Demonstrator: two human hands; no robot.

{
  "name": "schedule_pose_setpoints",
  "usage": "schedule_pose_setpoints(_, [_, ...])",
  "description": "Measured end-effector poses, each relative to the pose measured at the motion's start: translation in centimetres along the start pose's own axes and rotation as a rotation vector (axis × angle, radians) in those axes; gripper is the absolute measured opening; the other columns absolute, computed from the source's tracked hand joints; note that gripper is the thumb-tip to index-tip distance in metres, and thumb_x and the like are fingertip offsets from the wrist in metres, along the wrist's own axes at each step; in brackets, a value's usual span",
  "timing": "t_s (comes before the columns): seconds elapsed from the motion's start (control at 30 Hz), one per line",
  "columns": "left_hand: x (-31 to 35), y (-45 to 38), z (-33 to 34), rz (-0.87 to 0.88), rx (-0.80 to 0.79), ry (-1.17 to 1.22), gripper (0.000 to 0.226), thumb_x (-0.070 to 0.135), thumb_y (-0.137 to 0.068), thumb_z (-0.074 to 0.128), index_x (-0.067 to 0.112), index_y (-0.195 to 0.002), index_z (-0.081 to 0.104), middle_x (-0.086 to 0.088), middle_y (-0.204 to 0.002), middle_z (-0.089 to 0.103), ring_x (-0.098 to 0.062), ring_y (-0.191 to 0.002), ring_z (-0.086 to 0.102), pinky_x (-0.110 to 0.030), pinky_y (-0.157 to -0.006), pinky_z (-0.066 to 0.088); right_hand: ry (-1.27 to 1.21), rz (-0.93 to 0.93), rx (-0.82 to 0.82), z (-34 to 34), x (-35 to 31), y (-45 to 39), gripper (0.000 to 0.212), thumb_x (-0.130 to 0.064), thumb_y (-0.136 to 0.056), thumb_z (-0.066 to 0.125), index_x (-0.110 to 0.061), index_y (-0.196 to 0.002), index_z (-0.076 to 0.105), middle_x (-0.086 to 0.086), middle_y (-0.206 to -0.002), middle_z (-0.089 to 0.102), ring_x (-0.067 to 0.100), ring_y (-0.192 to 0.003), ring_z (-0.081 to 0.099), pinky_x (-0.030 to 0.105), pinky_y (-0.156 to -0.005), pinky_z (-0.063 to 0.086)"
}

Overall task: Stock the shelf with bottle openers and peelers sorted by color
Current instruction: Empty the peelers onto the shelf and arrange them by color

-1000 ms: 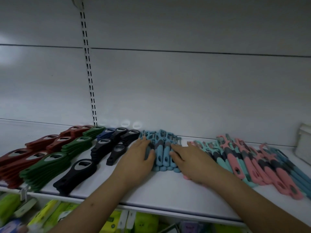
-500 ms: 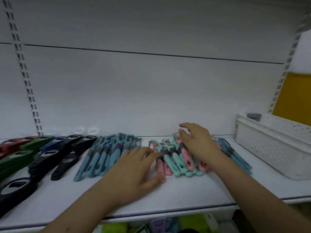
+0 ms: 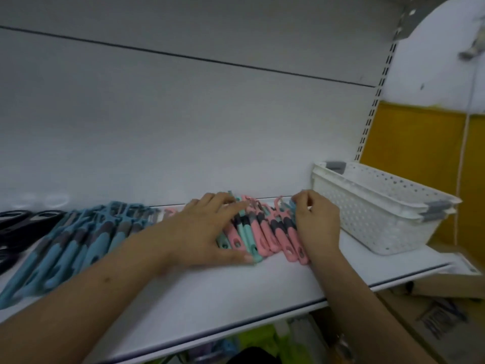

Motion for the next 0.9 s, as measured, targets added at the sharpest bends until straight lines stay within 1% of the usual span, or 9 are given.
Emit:
schedule_pose_setpoints(0.13, [4.0,-2.3,1.8,0.18,-0.022,-0.02,0.088,0.085,-0.082,0.035,0.045,-0.155,0.007,0.016,-0.164,0.002,-0.007,-0.15,0.002,-0.04,-0.122,0.003,-0.075,0.086,-0.108,1.1,1.1,-0.4,0.028,-0.012,-0.096,0.046,0.0,-0.083,0.068,0.01,-0.08,0.068,0.021,-0.072,0.058,0.031,-0.067,0.038])
schedule_pose_setpoints(0.2, [4.0,-2.9,2.4,0.191,0.034,-0.062,0.077,0.078,-0.087,0.035,0.044,-0.154,0.019,0.019,-0.162,0.016,-0.006,-0.149,0.012,-0.041,-0.118,0.009,-0.168,0.18,-0.139,1.2,1.4,-0.7,0.029,-0.012,-0.096,0.044,-0.003,-0.089,0.071,0.007,-0.087,0.068,0.018,-0.08,0.059,0.027,-0.074,0.042])
schedule_pose_setpoints(0.3, [3.5,-3.2,2.4,0.188,0.164,-0.068,0.063,0.073,-0.088,0.039,0.042,-0.143,0.044,0.023,-0.144,0.044,-0.006,-0.133,0.036,-0.039,-0.104,0.025,-0.31,0.27,-0.167,1.3,1.5,-1.0,0.031,-0.015,-0.097,0.043,-0.012,-0.094,0.074,0.002,-0.098,0.071,0.02,-0.097,0.064,0.035,-0.093,0.05])
schedule_pose_setpoints(0.4, [3.4,-3.0,2.7,0.172,0.218,-0.025,0.055,0.073,-0.086,0.041,0.041,-0.127,0.059,0.024,-0.127,0.053,-0.009,-0.118,0.043,-0.038,-0.097,0.031,-0.181,0.117,-0.039,-1.4,0.6,-1.5,0.031,-0.02,-0.101,0.044,-0.013,-0.109,0.073,0.0,-0.111,0.071,0.01,-0.102,0.061,0.022,-0.091,0.042])
schedule_pose_setpoints(0.47, [3.4,-3.0,2.6,0.154,0.252,0.018,0.05,0.075,-0.084,0.042,0.041,-0.116,0.062,0.024,-0.119,0.054,-0.008,-0.112,0.044,-0.036,-0.094,0.032,-0.002,-0.005,0.026,-4.0,0.3,-1.8,0.028,-0.024,-0.1,0.05,-0.016,-0.117,0.07,-0.001,-0.116,0.069,0.009,-0.102,0.06,0.02,-0.088,0.039])
schedule_pose_setpoints(0.5, [3.3,-2.9,2.5,0.149,0.264,0.036,0.049,0.076,-0.083,0.043,0.042,-0.111,0.063,0.024,-0.116,0.054,-0.007,-0.111,0.044,-0.036,-0.094,0.032,0.092,-0.02,-0.03,-4.7,0.7,-2.0,0.028,-0.027,-0.098,0.054,-0.018,-0.121,0.067,-0.001,-0.119,0.068,0.011,-0.105,0.06,0.021,-0.087,0.038])
schedule_pose_setpoints(0.63, [3.2,-2.7,2.8,0.171,0.254,0.037,0.055,0.081,-0.08,0.043,0.043,-0.116,0.059,0.023,-0.119,0.05,-0.004,-0.116,0.039,-0.033,-0.096,0.027,0.381,0.119,-0.589,-3.7,3.7,-0.7,0.053,-0.047,-0.089,0.067,-0.021,-0.133,0.056,0.001,-0.128,0.063,0.017,-0.107,0.059,0.026,-0.09,0.045])
schedule_pose_setpoints(0.8, [3.4,-2.2,2.8,0.18,0.238,0.054,0.066,0.085,-0.079,0.038,0.043,-0.126,0.057,0.023,-0.127,0.048,-0.002,-0.122,0.035,-0.032,-0.102,0.022,0.488,0.157,-0.708,-3.1,3.6,-1.2,0.053,-0.047,-0.081,0.073,-0.009,-0.117,0.062,0.008,-0.112,0.065,0.02,-0.09,0.059,0.029,-0.076,0.049])
schedule_pose_setpoints(0.9, [3.6,-2.1,2.5,0.163,0.246,0.087,0.065,0.077,-0.088,0.029,0.038,-0.134,0.054,0.021,-0.129,0.049,-0.002,-0.122,0.035,-0.034,-0.105,0.025,0.665,0.154,-0.78,-2.3,2.2,-2.0,0.036,-0.039,-0.083,0.071,-0.01,-0.1,0.058,0.005,-0.091,0.056,0.016,-0.077,0.054,0.025,-0.06,0.041])
Point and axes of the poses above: each hand's wrist, its own y-axis away from the middle knuckle, its own z-axis out of the palm, x = y × z, the point moved 4 cm from there along -y, towards the middle knuckle
